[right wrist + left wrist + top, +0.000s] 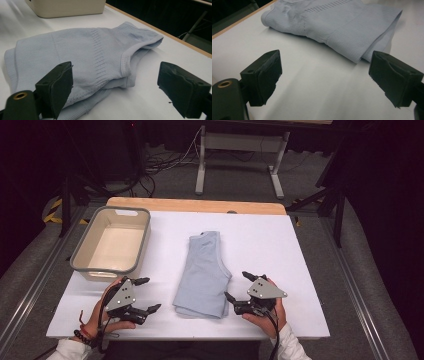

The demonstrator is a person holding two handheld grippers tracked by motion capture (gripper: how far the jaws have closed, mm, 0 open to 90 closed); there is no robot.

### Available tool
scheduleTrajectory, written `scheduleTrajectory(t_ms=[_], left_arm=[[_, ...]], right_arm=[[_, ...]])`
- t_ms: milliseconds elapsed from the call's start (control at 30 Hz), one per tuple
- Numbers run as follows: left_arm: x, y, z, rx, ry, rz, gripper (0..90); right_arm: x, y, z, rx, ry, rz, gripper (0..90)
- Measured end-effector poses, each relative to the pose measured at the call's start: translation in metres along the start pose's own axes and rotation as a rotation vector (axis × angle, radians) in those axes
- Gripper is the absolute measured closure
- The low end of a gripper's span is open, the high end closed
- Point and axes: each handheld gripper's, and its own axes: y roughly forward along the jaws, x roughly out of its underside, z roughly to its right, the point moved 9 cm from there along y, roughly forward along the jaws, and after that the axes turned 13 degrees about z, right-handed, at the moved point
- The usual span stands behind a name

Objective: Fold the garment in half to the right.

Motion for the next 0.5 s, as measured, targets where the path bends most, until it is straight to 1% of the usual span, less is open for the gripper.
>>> scheduleTrajectory(t_ms=[67,167,233,367,433,500], left_arm=[[0.0008,-0.0019,-0.0013,-0.005,-0.008,0.000,12.4],[0.0004,-0.0038,-0.0012,-0.004,-0.011,0.004,12.5],[0.0012,-0.0047,-0.0012,-0.008,-0.002,-0.002,12.5],[0.0020,-0.0063,-0.0012,-0.009,-0.007,-0.003,12.5],[0.0025,-0.0067,-0.0013,-0.013,0.001,-0.008,12.5],[0.0033,-0.0071,-0.0015,-0.018,0.008,-0.012,12.5]], right_arm=[[0.0003,0.0022,-0.0018,-0.014,-0.003,-0.003,17.9],[0.0006,0.0052,-0.0024,-0.020,-0.004,-0.008,17.2],[-0.0002,0.0072,-0.0011,-0.014,0.006,-0.001,15.6],[0.0006,0.0101,0.0004,-0.011,0.011,-0.007,15.2],[0.0008,0.0107,-0.0001,-0.011,0.005,-0.012,15.6],[0.0010,0.0110,-0.0019,-0.023,-0.001,-0.017,17.8]])
